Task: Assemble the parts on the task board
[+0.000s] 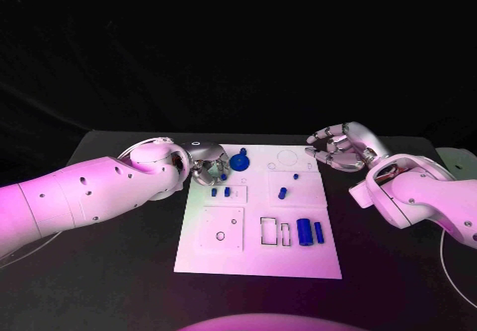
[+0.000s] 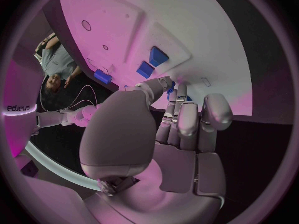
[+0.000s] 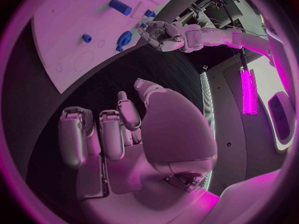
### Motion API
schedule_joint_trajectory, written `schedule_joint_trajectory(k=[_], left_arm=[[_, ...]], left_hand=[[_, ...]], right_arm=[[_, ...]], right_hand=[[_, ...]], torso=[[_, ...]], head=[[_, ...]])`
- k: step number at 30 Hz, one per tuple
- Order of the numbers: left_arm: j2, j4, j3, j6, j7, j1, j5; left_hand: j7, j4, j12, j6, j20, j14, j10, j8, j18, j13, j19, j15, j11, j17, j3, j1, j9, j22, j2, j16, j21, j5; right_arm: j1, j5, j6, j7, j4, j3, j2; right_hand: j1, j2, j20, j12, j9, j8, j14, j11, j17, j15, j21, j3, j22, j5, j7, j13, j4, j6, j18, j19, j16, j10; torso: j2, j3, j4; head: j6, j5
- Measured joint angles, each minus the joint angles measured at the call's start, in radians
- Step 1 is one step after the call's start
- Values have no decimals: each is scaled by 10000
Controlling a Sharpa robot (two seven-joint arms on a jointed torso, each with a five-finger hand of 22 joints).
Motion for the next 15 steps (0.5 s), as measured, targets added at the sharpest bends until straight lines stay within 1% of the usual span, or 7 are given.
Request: schedule_joint_trajectory(k=[4,7,8,10,12,13,15], left_arm=[[-5,-23,0,-9,-21,-1,-2],[-10,-45,0,-20,-32,-2,-3],[-13,-58,0,-30,-36,-2,-4],[-31,-63,0,-53,-40,-4,-4],[-85,-53,0,-95,-40,-8,-4],[-121,-37,0,-119,-40,-11,2],[-224,15,8,-195,-29,-18,41]], left_hand=[[36,0,-86,-36,36,0,-36,-70,0,-10,-36,0,36,-27,0,-38,-36,-21,-38,0,0,0],[74,0,-178,-117,61,-60,-109,-169,0,-33,-61,60,109,-84,0,-38,-74,-80,-38,0,-82,0],[75,0,-228,-163,79,-72,-147,-191,0,-43,-79,72,146,-137,0,-43,-98,-120,-43,-40,-111,0],[110,0,-384,-285,127,-225,-357,-304,0,-82,-243,133,186,-392,0,-92,-162,-336,-92,-155,-276,0],[181,0,-503,-357,190,-375,-559,-398,2,-123,-408,191,234,-671,0,-92,-214,-602,-92,-255,-464,0],[179,0,-542,-433,198,-414,-648,-446,1,-139,-485,228,251,-763,0,-92,-247,-707,-92,-272,-540,0],[194,-1,-621,-553,226,-739,-935,-543,161,-183,-806,239,289,-1276,-133,-92,-315,-1186,-92,-476,-877,0]], right_arm=[[-2,0,0,0,-9,0,1],[-2,0,2,0,-22,0,1],[-2,0,6,0,-31,0,1],[-2,0,21,-7,-50,0,0],[-2,-5,57,-25,-87,0,-3],[-2,-16,83,-36,-111,0,-6],[-2,-69,173,-65,-175,0,-16]], right_hand=[[0,0,0,0,0,0,0,0,0,0,0,0,-1,0,0,-20,0,0,0,0,-25,0],[0,0,0,-93,0,0,0,-10,-1,0,-97,17,-1,0,0,-101,-17,0,-1,0,-78,-10],[0,0,0,-313,0,0,0,-27,0,0,-184,33,-1,0,0,-280,-33,0,0,0,-142,-201],[0,0,-78,-2032,-1,56,5,-32,-1,-5,-782,172,-2,0,-20,-1697,-34,-87,275,-111,-662,-1400],[96,-95,-127,-4007,10,106,12,-31,-344,-63,-1371,361,-2,0,-39,-3319,-35,-106,317,-353,-1261,-2461],[138,-138,-151,-4760,21,147,-21,-23,-608,-96,-1682,486,-2,-3,-54,-3956,-39,-127,450,-468,-1572,-2603],[261,-261,-161,-5970,27,155,-60,-23,-1008,-135,-2087,748,-2,-163,-57,-4979,-78,-154,472,-557,-2029,-2774]], torso=[[1,-3,-3],[2,-2,-5],[3,-2,-5],[3,-3,-7],[2,-5,-10],[3,-5,-13],[3,-9,-19]], head=[[-1,5],[-2,6],[-2,6],[-2,7],[3,7],[10,6],[16,-4]])
